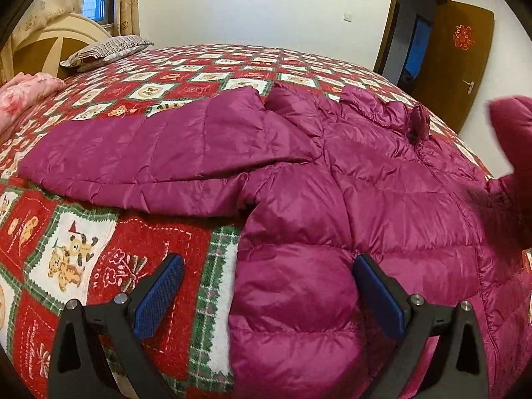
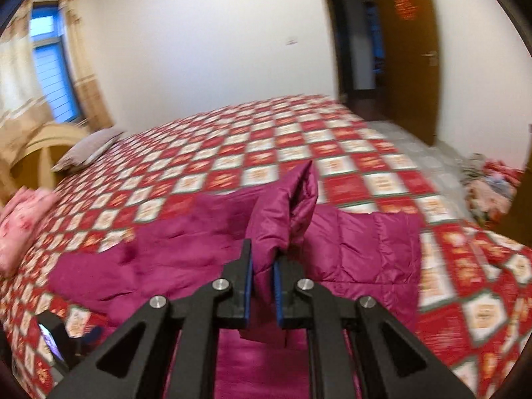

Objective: Fold large clothes
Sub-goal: 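Fold the held sleeve across the jacket body with the right tool, release, then grasp the other sleeve with the left tool and lift it, then fold the held sleeve across the jacket body with the left tool, release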

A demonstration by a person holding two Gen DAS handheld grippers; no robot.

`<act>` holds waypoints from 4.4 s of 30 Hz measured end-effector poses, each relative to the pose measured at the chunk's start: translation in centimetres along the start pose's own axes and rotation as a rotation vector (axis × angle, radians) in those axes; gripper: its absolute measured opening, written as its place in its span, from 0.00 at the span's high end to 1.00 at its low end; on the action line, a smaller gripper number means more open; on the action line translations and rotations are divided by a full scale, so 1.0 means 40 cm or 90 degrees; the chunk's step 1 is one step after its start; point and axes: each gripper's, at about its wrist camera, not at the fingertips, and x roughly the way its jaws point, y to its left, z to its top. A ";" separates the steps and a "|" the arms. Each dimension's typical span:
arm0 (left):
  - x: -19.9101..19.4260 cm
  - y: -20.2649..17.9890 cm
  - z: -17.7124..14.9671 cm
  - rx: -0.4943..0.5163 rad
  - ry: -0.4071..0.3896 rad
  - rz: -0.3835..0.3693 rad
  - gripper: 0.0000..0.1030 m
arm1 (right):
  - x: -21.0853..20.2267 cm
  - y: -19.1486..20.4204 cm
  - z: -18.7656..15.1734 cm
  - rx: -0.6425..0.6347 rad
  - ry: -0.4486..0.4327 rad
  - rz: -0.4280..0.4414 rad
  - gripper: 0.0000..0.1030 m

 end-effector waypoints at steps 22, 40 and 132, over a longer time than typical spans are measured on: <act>-0.001 0.016 -0.003 -0.022 -0.016 -0.033 0.01 | 0.332 0.267 -0.147 -0.017 0.189 0.252 0.79; -0.084 -0.067 0.079 0.041 -0.040 0.014 0.01 | 0.132 -0.375 -0.017 0.132 0.056 -0.033 0.73; -0.180 -0.337 0.365 0.138 -0.302 -0.016 0.89 | 0.295 -0.323 -0.138 0.016 0.093 -0.074 0.46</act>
